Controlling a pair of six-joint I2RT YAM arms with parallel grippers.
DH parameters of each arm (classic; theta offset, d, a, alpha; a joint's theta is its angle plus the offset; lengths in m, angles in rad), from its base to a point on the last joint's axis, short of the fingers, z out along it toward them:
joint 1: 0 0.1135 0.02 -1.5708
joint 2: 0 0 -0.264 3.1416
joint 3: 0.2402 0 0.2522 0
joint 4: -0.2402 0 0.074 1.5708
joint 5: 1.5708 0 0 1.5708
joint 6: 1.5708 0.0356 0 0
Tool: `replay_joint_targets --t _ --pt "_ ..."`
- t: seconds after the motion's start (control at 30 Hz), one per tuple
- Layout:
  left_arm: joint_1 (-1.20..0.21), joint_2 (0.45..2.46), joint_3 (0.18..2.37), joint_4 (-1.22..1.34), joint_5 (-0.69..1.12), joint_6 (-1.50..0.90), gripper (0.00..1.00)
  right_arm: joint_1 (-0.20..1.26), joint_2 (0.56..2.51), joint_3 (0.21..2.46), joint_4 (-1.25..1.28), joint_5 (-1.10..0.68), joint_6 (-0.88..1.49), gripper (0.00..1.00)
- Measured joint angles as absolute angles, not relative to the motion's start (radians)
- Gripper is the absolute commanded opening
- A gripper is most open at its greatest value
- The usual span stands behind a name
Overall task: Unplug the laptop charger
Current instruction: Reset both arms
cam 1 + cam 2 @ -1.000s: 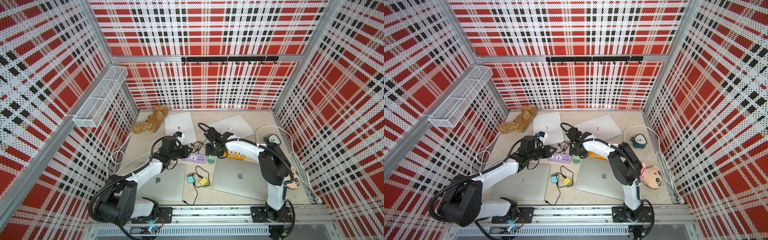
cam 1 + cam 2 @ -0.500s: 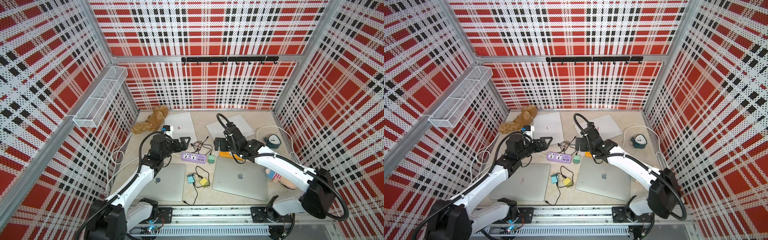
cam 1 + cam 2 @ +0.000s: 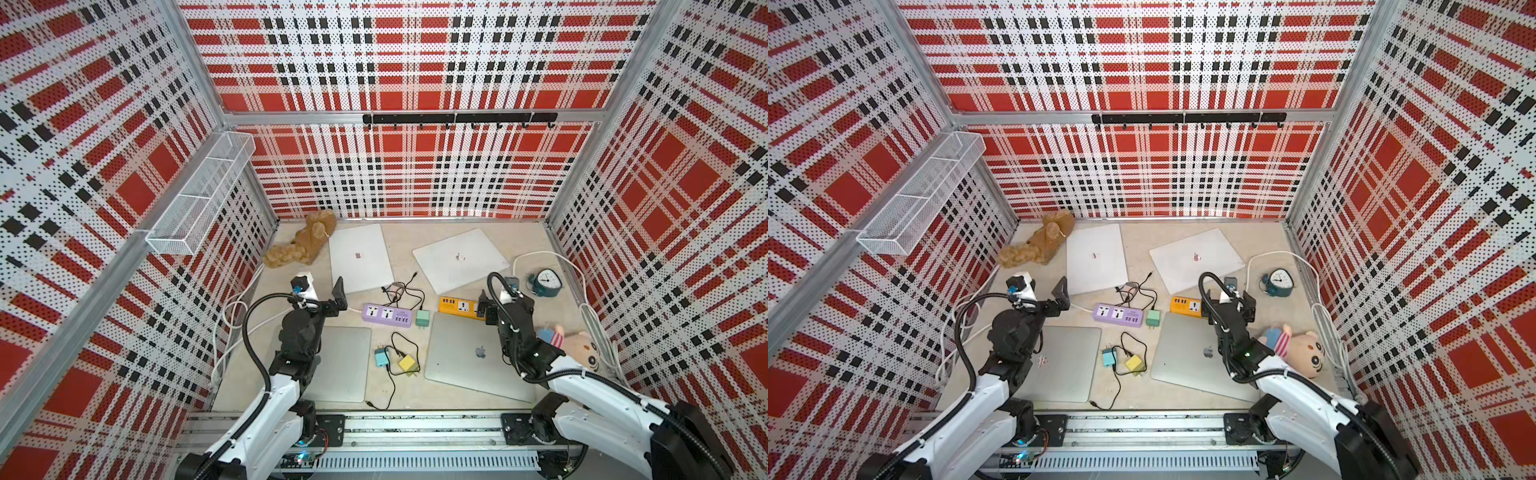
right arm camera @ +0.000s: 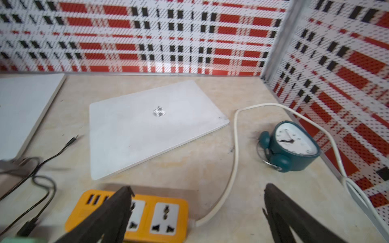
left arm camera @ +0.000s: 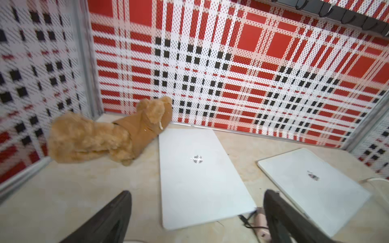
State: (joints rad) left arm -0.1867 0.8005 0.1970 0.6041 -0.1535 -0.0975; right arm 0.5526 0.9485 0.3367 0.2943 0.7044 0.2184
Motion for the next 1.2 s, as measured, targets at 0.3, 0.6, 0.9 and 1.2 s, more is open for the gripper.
replay_joint_targets --t 0.3,0.6,0.9,1.2 --pt "-0.175 1.083 0.015 1.056 -0.314 0.030 0.98 0.351 1.012 0.193 0.651 0.693 0.088 1.00" --pt "-0.123 1.595 0.017 1.488 -0.373 0.044 0.98 0.217 1.196 0.047 1.082 0.569 0.043 1.00" --pt "-0.006 1.584 0.191 1.466 -0.292 -0.041 0.98 0.197 1.540 0.114 1.382 0.453 -0.014 1.00" --pt "-0.001 1.582 0.191 1.427 -0.281 -0.071 0.98 0.080 1.580 0.268 1.248 0.377 0.068 1.00"
